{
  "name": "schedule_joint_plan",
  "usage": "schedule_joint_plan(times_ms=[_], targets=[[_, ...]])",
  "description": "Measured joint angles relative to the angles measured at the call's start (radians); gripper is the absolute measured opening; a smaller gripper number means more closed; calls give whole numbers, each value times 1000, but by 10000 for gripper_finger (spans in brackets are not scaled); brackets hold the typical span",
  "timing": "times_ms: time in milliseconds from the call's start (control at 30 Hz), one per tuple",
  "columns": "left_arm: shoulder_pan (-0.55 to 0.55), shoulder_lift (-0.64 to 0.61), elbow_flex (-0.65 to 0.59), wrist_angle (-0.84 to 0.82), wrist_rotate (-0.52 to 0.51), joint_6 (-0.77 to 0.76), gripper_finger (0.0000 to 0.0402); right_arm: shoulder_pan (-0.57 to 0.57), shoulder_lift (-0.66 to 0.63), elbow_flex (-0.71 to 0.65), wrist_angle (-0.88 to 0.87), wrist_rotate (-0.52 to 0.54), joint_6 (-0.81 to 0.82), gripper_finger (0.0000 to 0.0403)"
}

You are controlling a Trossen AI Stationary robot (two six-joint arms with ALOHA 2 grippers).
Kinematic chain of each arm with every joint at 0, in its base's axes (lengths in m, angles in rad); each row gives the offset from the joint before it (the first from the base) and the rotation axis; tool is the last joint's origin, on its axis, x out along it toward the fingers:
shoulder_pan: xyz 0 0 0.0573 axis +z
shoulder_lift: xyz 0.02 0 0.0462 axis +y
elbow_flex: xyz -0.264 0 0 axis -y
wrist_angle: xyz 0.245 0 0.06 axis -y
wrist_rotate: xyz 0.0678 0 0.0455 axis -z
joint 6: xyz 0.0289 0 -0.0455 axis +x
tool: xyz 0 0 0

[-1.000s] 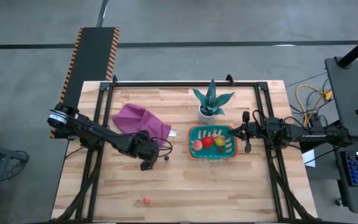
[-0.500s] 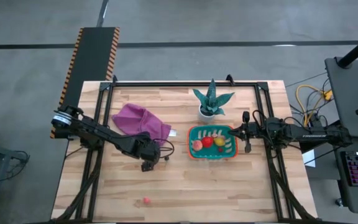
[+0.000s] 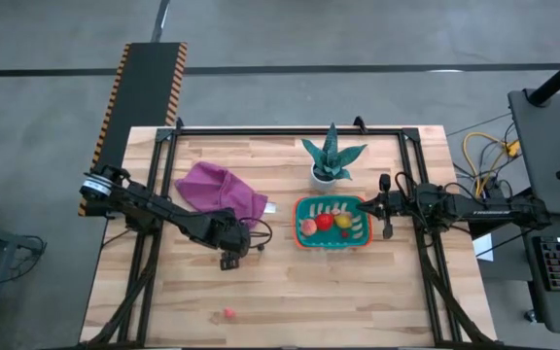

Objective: Pick and placing Produce into tupperware
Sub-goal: Put the strawberry into the green basket

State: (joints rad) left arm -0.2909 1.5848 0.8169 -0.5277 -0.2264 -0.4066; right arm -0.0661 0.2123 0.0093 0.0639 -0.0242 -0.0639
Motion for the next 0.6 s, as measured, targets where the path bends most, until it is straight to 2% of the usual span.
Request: schedule_joint_plan(times_ms=[600], targets=[[1, 0, 0, -6, 0, 2, 165, 0, 0, 0, 0, 0, 0, 9]])
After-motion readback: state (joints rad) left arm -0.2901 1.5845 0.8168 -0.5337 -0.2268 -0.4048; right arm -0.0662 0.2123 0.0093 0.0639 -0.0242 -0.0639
